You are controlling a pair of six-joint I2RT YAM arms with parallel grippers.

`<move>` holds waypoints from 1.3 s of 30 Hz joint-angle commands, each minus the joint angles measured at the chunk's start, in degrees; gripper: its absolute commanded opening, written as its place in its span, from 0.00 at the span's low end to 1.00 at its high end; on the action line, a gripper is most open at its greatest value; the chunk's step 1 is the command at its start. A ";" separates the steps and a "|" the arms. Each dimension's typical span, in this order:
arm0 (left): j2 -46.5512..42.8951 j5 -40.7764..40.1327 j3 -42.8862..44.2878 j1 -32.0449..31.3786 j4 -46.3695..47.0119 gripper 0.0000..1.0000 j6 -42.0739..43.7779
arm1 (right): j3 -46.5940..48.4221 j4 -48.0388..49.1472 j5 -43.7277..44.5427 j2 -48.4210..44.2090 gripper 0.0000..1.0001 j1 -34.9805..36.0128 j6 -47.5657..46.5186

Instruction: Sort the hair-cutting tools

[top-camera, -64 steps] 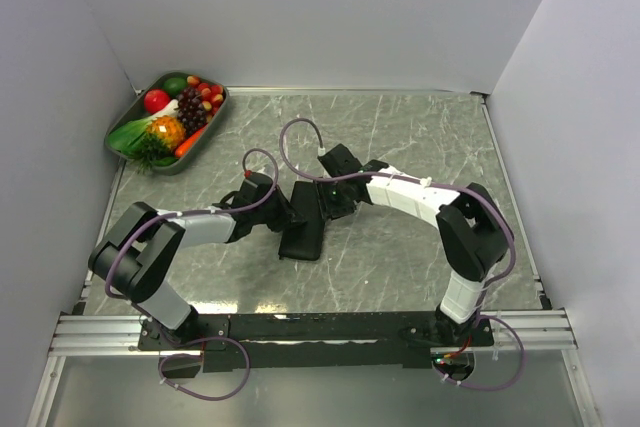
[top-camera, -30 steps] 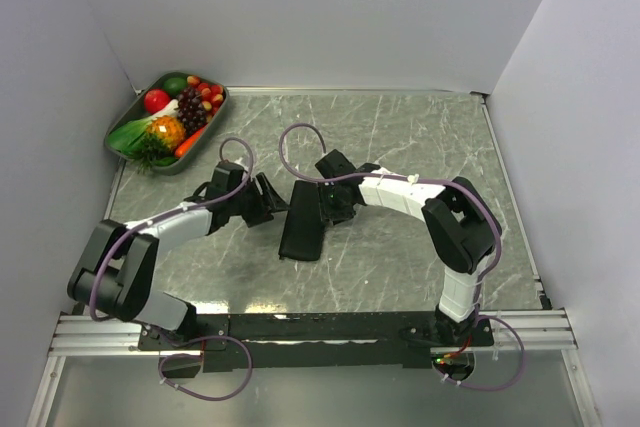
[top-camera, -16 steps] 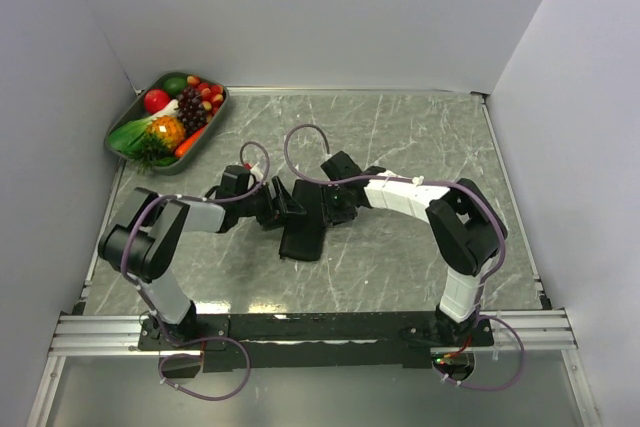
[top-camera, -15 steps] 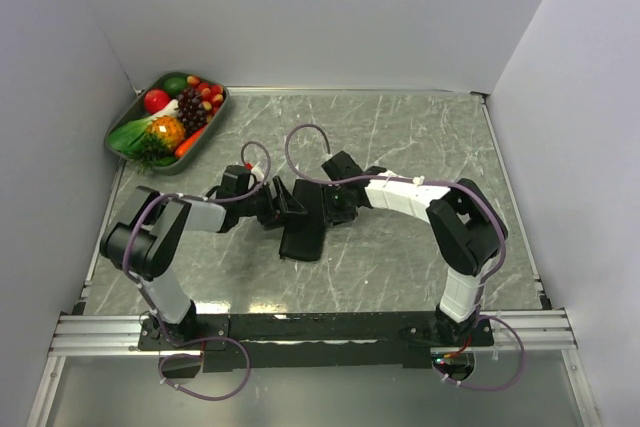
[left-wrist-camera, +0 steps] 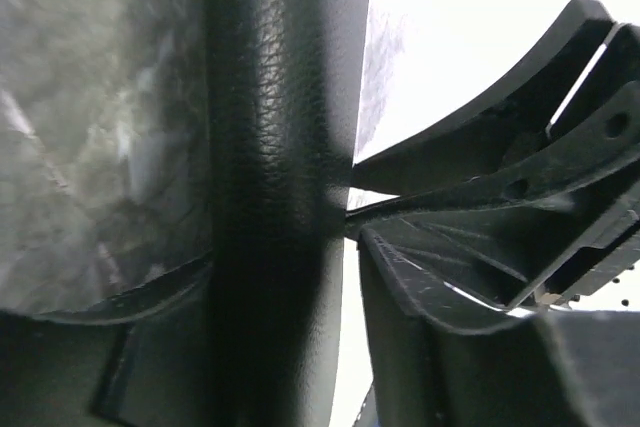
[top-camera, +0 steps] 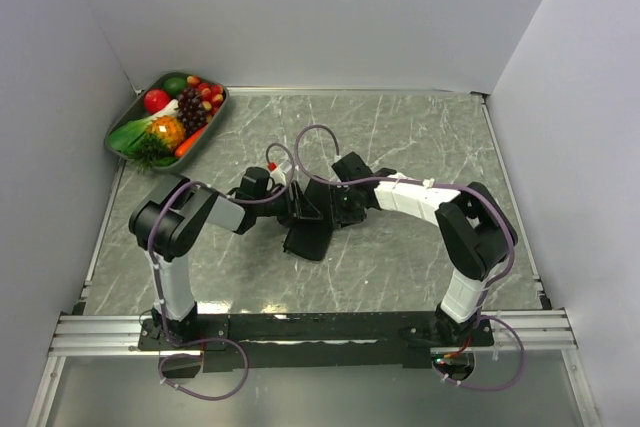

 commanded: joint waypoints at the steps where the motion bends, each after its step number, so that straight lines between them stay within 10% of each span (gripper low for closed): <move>1: 4.58 0.46 -0.77 -1.91 -4.55 0.48 0.62 | -2.89 -4.86 2.72 -0.25 0.42 -0.56 -2.44; 15: -4.35 -10.41 1.70 -1.74 -10.87 0.04 -5.69 | -6.48 -2.94 2.45 -6.64 0.42 -0.65 -4.55; 26: -18.95 -30.29 10.92 -1.91 -28.70 0.01 -10.71 | -11.76 2.06 17.40 -31.23 0.43 2.07 -9.56; 31: -23.53 -41.09 14.00 -2.35 -37.05 0.03 -13.35 | -20.44 15.42 10.19 -42.25 0.49 1.99 -4.16; 36: -25.91 -46.64 15.58 -3.58 -39.26 0.01 -14.15 | -18.55 17.20 -2.09 -37.44 0.20 -0.12 0.81; 39: -27.75 -50.33 16.11 -4.29 -40.32 0.03 -14.94 | -17.22 21.92 -10.72 -35.84 0.29 0.49 1.50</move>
